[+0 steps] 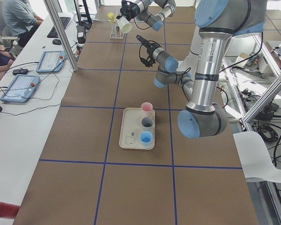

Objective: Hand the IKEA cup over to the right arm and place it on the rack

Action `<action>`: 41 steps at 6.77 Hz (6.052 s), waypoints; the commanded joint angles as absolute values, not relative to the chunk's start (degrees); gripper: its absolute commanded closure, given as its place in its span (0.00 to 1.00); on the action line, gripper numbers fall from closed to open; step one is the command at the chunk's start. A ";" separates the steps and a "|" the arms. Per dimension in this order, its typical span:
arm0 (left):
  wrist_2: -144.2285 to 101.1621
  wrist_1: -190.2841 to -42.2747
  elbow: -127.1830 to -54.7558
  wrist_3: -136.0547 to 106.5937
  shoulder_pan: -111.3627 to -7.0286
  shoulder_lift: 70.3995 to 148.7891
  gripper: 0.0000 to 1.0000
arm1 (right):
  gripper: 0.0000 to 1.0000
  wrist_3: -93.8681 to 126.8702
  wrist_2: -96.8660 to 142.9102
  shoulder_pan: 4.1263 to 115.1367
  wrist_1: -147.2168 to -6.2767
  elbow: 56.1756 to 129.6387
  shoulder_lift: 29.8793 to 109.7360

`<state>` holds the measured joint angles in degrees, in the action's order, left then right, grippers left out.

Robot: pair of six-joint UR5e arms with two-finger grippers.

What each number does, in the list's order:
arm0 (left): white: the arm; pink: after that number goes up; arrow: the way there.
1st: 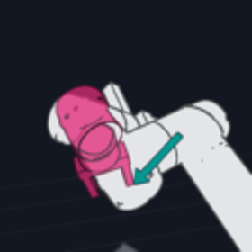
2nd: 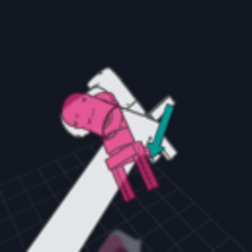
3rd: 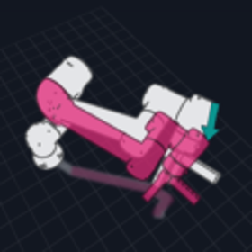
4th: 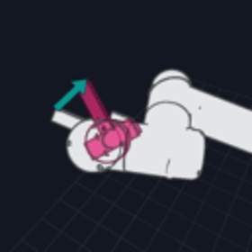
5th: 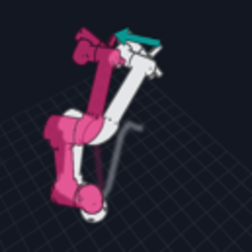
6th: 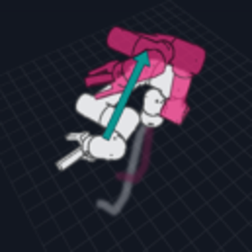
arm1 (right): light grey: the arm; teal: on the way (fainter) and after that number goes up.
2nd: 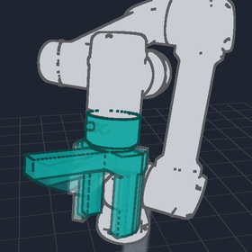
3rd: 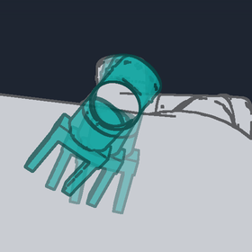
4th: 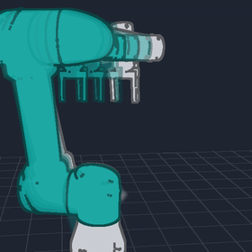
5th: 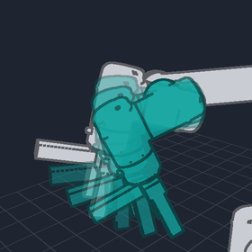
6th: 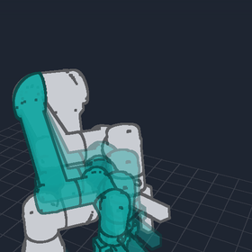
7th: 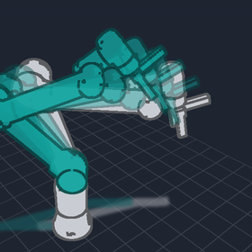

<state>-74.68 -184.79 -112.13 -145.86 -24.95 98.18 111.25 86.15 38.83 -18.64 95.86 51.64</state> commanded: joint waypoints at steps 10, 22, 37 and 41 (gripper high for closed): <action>-109.75 -177.80 -110.31 -94.02 -53.85 70.51 0.00 | 1.00 51.38 84.84 63.19 -36.81 97.99 82.95; -113.64 -178.59 -107.05 -90.88 -57.48 70.13 0.00 | 1.00 48.09 80.33 56.16 -36.65 97.56 87.28; -113.64 -178.59 -107.23 -91.58 -57.39 70.49 0.00 | 1.00 47.99 80.68 58.27 -36.39 94.40 86.75; -113.73 -178.68 -107.23 -91.58 -57.48 70.49 0.00 | 1.00 48.08 80.68 57.83 -36.30 93.52 85.61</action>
<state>-113.72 -178.67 -107.23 -91.58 -57.45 70.49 48.07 80.68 57.97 -36.30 93.73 86.18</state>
